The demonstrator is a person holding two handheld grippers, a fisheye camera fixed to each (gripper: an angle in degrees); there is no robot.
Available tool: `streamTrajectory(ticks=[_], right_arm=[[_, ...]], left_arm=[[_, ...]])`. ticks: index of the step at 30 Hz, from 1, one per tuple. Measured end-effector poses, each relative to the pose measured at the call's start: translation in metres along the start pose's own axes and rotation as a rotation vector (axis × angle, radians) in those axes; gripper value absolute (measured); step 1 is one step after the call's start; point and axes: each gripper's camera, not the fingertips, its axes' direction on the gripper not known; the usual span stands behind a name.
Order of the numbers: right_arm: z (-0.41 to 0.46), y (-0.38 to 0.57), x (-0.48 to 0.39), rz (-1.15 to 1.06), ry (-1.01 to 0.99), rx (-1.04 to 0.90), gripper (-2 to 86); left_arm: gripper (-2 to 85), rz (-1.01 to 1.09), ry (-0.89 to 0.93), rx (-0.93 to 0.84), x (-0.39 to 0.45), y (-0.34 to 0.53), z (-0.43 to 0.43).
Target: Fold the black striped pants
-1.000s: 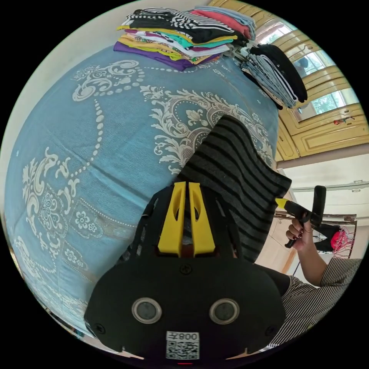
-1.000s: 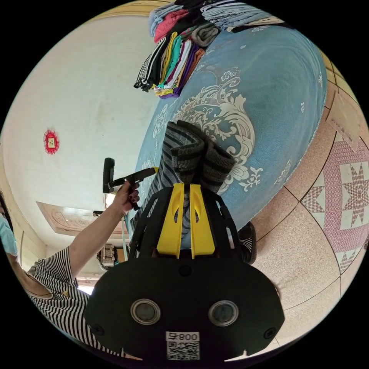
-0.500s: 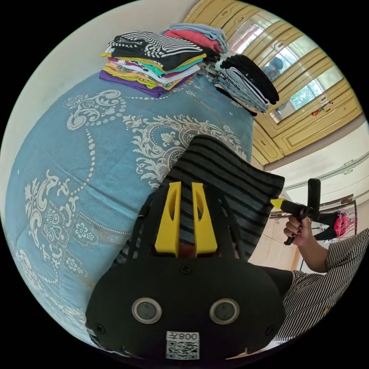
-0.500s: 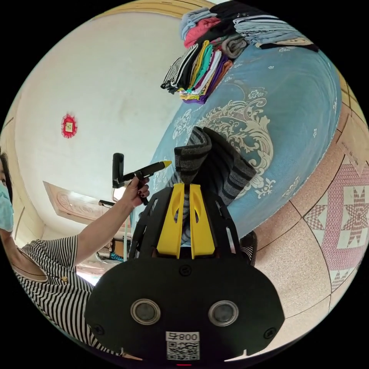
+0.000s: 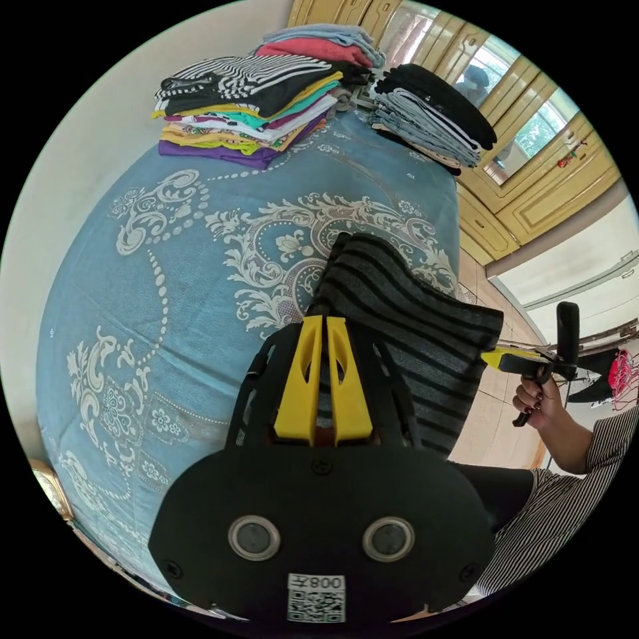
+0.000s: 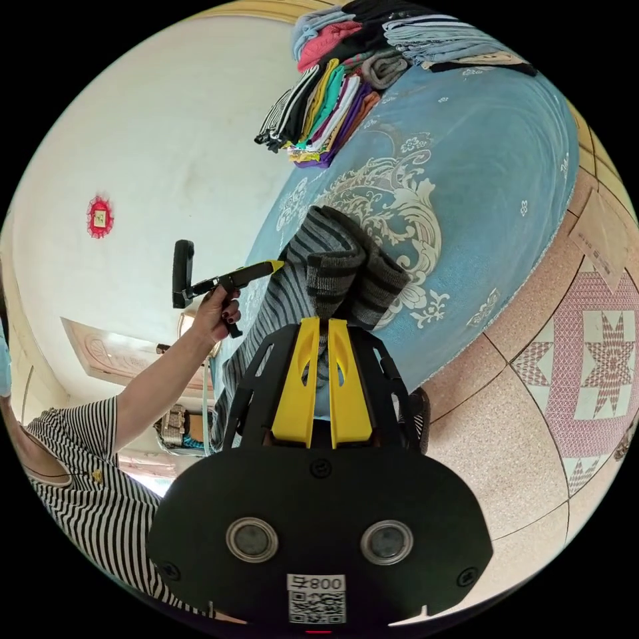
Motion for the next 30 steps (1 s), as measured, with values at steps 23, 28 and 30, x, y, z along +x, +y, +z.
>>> streamTrajectory(ticks=[23, 28, 30], right_arm=[[0.039, -0.035, -0.090, -0.091, 0.253, 0.118, 2.3], [0.117, -0.101, -0.158, -0.332, 0.285, -0.002, 1.9], [0.170, -0.137, -0.178, -0.368, 0.282, -0.085, 1.1]], left_arm=[[2.5, -0.080, 0.001, 0.152, -0.012, 0.142, -0.066], [2.3, -0.136, -0.034, 0.092, -0.018, 0.186, -0.064], [2.0, -0.151, -0.094, 0.068, -0.020, 0.201, -0.063]])
